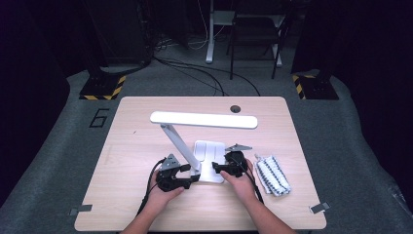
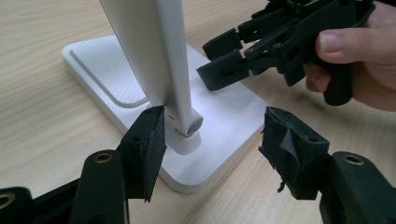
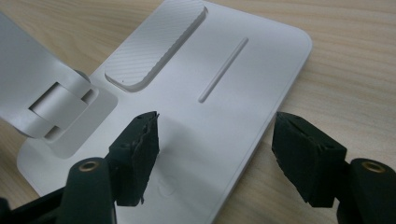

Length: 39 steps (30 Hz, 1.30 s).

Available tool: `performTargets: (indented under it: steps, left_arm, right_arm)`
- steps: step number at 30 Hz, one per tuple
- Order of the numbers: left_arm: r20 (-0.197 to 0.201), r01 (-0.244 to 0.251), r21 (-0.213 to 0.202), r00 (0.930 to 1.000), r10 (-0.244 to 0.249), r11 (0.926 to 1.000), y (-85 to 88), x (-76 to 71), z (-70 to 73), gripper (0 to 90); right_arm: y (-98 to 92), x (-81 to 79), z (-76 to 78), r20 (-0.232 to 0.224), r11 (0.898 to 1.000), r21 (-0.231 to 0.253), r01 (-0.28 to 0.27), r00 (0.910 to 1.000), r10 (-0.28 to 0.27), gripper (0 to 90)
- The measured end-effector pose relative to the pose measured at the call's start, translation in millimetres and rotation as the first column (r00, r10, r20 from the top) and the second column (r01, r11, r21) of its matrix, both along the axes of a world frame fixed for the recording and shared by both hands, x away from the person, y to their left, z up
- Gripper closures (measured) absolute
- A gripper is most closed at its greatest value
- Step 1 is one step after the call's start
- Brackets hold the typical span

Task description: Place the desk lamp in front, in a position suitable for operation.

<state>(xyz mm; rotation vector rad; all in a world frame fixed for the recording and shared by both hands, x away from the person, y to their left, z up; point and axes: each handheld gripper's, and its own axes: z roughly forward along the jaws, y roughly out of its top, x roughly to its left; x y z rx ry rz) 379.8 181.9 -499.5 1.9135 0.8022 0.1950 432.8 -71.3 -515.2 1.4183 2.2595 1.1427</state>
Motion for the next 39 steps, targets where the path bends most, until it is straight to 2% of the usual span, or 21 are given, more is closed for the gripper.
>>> performTargets:
  steps: [1,2,4,6,7,8,10,12,15,17,18,20,23,24,27,33,37,39]
  left_arm:
    - [0.0,0.0,0.0,1.0,0.0,1.0,0.0,0.0,0.0,39.9]
    - [0.025,0.012,0.018,0.9996,-0.013,0.9998,0.3,0.8,0.7,40.0]
    - [0.014,0.005,0.009,0.9999,-0.005,1.0,0.1,0.3,1.2,40.1]
    - [0.022,-0.008,0.011,0.9997,0.007,0.9999,0.9,1.1,1.6,40.1]
    - [0.01,-0.016,0.008,0.9998,0.016,0.9998,1.6,1.3,2.3,40.1]
    - [0.013,-0.014,0.016,0.9998,0.013,0.9998,3.5,2.6,3.3,40.1]
    - [0.039,-0.02,0.025,0.9991,0.019,0.9995,6.3,5.9,5.6,40.1]
    - [0.028,-0.049,-0.019,0.9984,0.05,0.9986,6.6,8.2,8.4,40.1]
    - [0.03,-0.06,-0.026,0.9977,0.061,0.9979,6.6,9.8,10.2,40.1]
    - [0.036,-0.051,-0.032,0.998,0.052,0.9982,6.0,11.4,12.7,40.3]
    - [0.048,-0.038,-0.027,0.9981,0.04,0.9989,4.6,10.9,14.7,40.4]
    - [0.056,-0.041,-0.021,0.9976,0.042,0.9989,3.0,9.5,15.8,40.4]
    - [0.043,-0.038,-0.027,0.9983,0.039,0.9989,3.6,8.8,16.6,40.4]
    - [0.055,-0.033,-0.016,0.9979,0.034,0.9993,4.7,8.8,17.1,40.5]
    - [0.048,-0.031,-0.017,0.9984,0.032,0.9994,5.1,6.3,17.7,40.5]
    - [0.042,-0.02,-0.037,0.9989,0.022,0.9991,9.0,-1.2,16.5,40.7]
    - [0.059,0.0,-0.037,0.9982,0.002,0.9993,15.7,-6.9,18.0,40.8]
    - [0.069,0.003,-0.052,0.9976,0.0,0.9987,20.0,-9.8,20.0,41.6]
  right_arm:
    - [-0.1,0.2,-0.2,0.003,1.0,-0.002,-0.002,1.0,0.002,31.7]
    - [-0.3,0.1,-0.2,-0.001,1.0,-0.003,0.004,1.0,-0.004,31.7]
    - [-1.2,0.7,-0.9,0.0,1.0,-0.004,0.004,1.0,-0.004,31.8]
    - [-2.4,1.1,-1.2,0.001,1.0,-0.003,0.006,1.0,-0.006,31.9]
    - [-2.7,0.9,-1.3,-0.002,1.0,0.0,0.008,1.0,-0.008,32.0]
    - [-3.2,0.8,-1.6,0.0,1.0,0.002,0.008,1.0,-0.008,32.1]
    - [-3.2,0.7,-1.9,0.0,1.0,0.006,0.009,1.0,-0.009,32.2]
    - [-2.7,0.3,-2.5,-0.004,1.0,0.018,0.004,1.0,-0.004,33.6]
    - [-1.6,-0.3,-2.4,-0.012,1.0,0.026,-0.002,0.9999,0.002,34.3]
    - [-0.7,-0.2,-2.8,-0.005,1.0,0.026,0.003,1.0,-0.003,34.2]
    - [-0.7,-0.2,-2.7,-0.015,0.999,0.035,0.01,0.9998,-0.009,34.1]
    - [-1.1,1.3,-3.7,-0.001,0.999,0.035,0.004,1.0,-0.004,33.7]
    - [-1.7,2.8,-4.0,0.006,1.0,0.028,-0.011,0.9999,0.011,33.5]
    - [-1.6,3.1,-4.0,0.007,1.0,0.027,-0.012,0.9999,0.012,33.4]
    - [-0.5,3.8,-4.6,0.006,0.999,0.039,-0.016,0.9999,0.015,33.1]
    - [2.2,4.4,-4.4,-0.008,0.998,0.046,-0.037,0.9993,0.037,33.1]
    - [8.6,-0.4,-3.5,0.012,0.997,0.023,-0.074,0.9972,0.074,33.1]
    - [10.4,-2.4,-3.1,0.006,0.997,0.024,-0.077,0.997,0.077,33.2]
